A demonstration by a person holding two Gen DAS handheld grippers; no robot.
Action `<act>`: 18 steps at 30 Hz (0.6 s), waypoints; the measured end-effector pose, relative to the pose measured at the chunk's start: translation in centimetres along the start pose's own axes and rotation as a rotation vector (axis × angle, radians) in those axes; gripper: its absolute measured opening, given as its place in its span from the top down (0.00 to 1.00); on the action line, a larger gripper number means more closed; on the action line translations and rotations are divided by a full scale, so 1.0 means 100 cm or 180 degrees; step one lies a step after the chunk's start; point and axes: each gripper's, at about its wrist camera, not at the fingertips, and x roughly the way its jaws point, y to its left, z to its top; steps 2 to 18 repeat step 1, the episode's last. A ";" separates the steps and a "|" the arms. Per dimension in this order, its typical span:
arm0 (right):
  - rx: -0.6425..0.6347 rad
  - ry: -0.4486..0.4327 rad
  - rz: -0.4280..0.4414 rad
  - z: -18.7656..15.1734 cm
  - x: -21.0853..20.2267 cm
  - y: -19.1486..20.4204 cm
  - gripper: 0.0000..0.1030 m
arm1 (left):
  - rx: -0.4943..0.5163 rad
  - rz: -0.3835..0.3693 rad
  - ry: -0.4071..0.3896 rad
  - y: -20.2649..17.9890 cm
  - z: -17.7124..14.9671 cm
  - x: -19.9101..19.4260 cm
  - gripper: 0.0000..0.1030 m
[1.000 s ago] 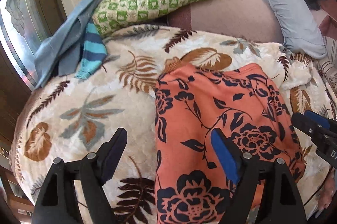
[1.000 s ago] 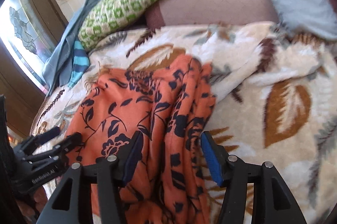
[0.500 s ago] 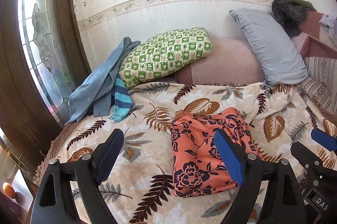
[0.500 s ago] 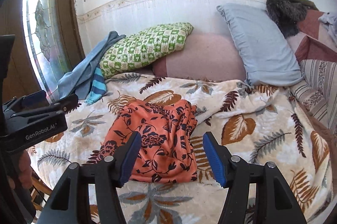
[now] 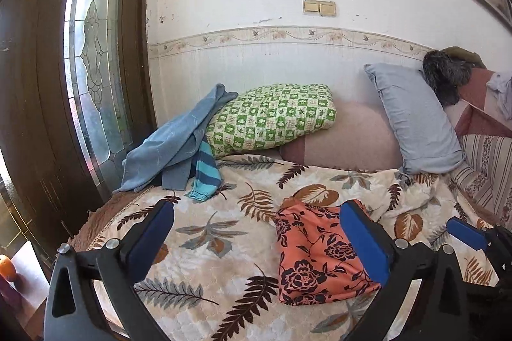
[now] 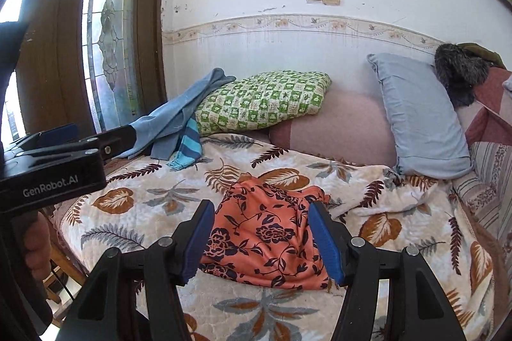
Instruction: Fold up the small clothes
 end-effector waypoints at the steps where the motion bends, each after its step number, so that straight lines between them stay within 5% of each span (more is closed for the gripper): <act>1: -0.0011 0.0008 -0.0025 0.000 0.003 0.000 0.37 | 0.0001 0.0029 0.0016 0.002 0.000 0.003 0.00; 18: -0.0011 0.0008 -0.0025 0.000 0.003 0.000 0.37 | 0.0001 0.0029 0.0016 0.002 0.000 0.003 0.00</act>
